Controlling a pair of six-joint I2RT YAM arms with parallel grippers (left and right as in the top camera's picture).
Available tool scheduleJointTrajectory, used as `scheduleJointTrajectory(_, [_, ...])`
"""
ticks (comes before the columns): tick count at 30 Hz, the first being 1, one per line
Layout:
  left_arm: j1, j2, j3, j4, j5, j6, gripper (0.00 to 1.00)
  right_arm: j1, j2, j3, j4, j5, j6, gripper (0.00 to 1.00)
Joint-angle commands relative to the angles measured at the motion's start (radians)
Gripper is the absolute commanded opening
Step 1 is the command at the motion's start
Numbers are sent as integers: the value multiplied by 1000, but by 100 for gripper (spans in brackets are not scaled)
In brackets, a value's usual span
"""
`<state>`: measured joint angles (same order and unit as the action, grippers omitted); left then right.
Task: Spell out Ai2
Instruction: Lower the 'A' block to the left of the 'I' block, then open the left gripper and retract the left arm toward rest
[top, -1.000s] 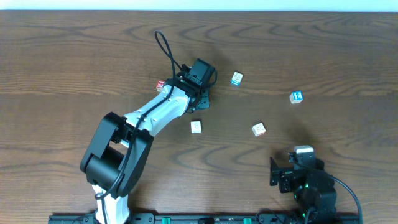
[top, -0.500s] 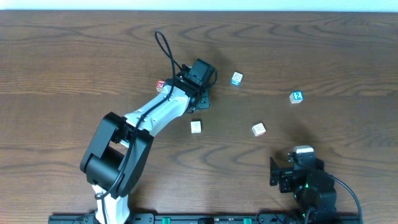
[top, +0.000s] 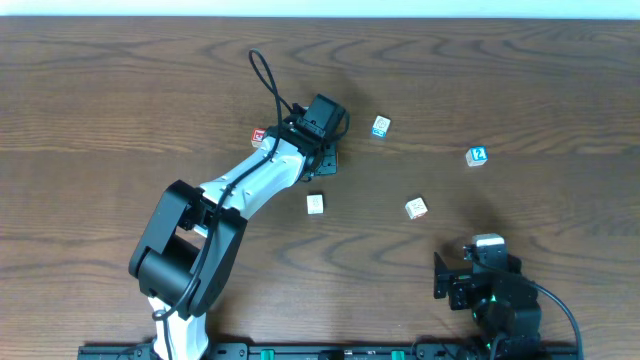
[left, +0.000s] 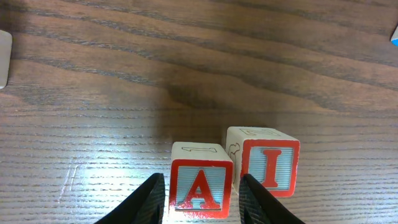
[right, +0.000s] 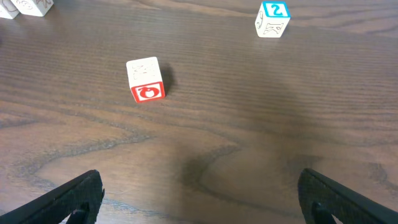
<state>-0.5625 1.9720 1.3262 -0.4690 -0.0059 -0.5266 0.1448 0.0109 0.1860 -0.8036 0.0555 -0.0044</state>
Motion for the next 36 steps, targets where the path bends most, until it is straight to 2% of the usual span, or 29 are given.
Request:
scheduleJointTrajectory(1, [13,-10,19,-2,-3,5,41,-7,-5,-9,-3,-4,15,99])
scheduleJointTrajectory(7, [19,-72,52,-2,-5,50,39,-7,-5,-9,-3,-4,15,99])
scheduleJointTrajectory(13, [33,-143,58,-79,-116,60,7,-7,-5,-9,-3,-4,15,99])
scheduleJointTrajectory(14, [36,-152,58,-89,-120,64,6,-7,-5,-9,-3,-4,15,99])
scheduleJointTrajectory(21, [37,-158,17,-148,-45,77,6,-7,-5,-9,-3,-4,15,99])
scheduleJointTrajectory(29, [-32,-158,-91,-146,-11,-1,6,-7,-5,-9,-3,-4,15,99])
scheduleJointTrajectory(36, [-63,-158,-162,-46,-1,-28,6,-7,-5,-9,-3,-4,15,99])
